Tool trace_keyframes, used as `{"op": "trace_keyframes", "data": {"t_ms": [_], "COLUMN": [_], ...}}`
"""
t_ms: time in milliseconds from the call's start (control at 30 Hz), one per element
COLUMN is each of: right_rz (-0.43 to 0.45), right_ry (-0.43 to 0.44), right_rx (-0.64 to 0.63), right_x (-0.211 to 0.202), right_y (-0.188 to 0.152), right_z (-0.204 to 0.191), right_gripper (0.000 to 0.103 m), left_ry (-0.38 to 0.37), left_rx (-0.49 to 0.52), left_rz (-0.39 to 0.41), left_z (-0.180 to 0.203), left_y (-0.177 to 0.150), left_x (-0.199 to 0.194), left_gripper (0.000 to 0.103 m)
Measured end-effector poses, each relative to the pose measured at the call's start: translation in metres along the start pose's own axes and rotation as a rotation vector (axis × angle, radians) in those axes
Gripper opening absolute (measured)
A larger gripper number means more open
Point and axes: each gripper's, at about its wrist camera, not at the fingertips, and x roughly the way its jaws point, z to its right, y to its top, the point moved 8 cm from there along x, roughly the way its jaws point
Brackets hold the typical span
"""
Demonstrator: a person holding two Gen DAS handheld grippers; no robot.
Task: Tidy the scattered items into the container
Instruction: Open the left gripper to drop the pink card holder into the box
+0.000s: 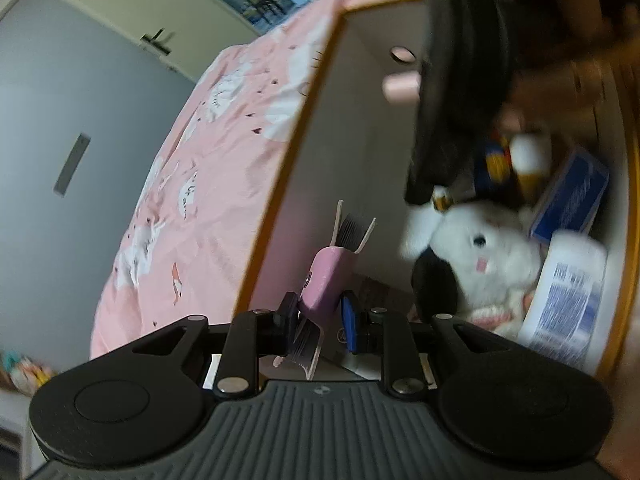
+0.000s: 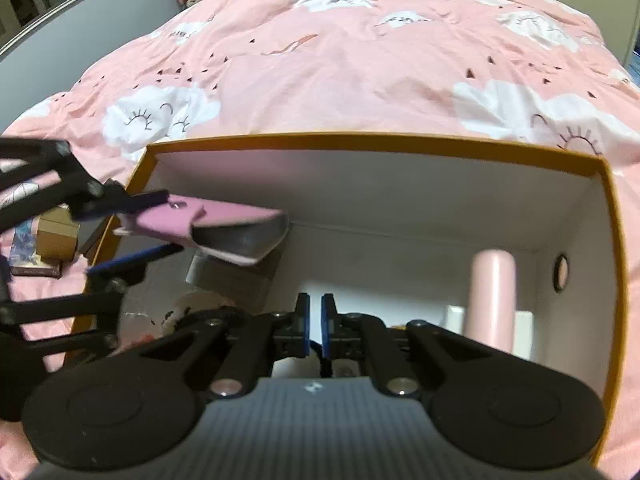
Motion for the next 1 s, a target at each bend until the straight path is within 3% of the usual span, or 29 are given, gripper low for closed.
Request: {"op": "trace_keyframes", "data": {"t_ms": [133, 333, 533, 600, 667, 767, 1000], "right_rz": [0.019, 0.024, 0.015, 0.014, 0.017, 0.015, 0.002], "right_ry": [-0.004, -0.007, -0.009, -0.007, -0.013, -0.006, 0.052], "right_rx": [0.033, 0.042, 0.053, 0.048, 0.038, 0.026, 0.026], "right_x": [-0.003, -0.006, -0.005, -0.004, -0.003, -0.001, 0.005], "right_y": [-0.004, -0.011, -0.016, -0.017, -0.017, -0.015, -0.009], "right_z": [-0.001, -0.004, -0.004, -0.006, -0.008, -0.012, -0.022], "right_gripper": [0.009, 0.017, 0.023, 0.023, 0.023, 0.023, 0.023], "left_ry": [0.042, 0.054, -0.096, -0.131, -0.177, -0.238, -0.286], "left_rx": [0.101, 0.102, -0.102, -0.167, -0.230, -0.304, -0.468], "left_rz": [-0.009, -0.045, -0.105, -0.104, -0.099, -0.098, -0.081], "left_z": [0.015, 0.021, 0.009, 0.001, -0.004, -0.010, -0.027], "left_y": [-0.006, -0.014, -0.018, -0.018, -0.017, -0.015, -0.016], "left_x": [0.015, 0.034, 0.042, 0.041, 0.039, 0.036, 0.019], "left_gripper": [0.027, 0.027, 0.037, 0.043, 0.057, 0.059, 0.059]}}
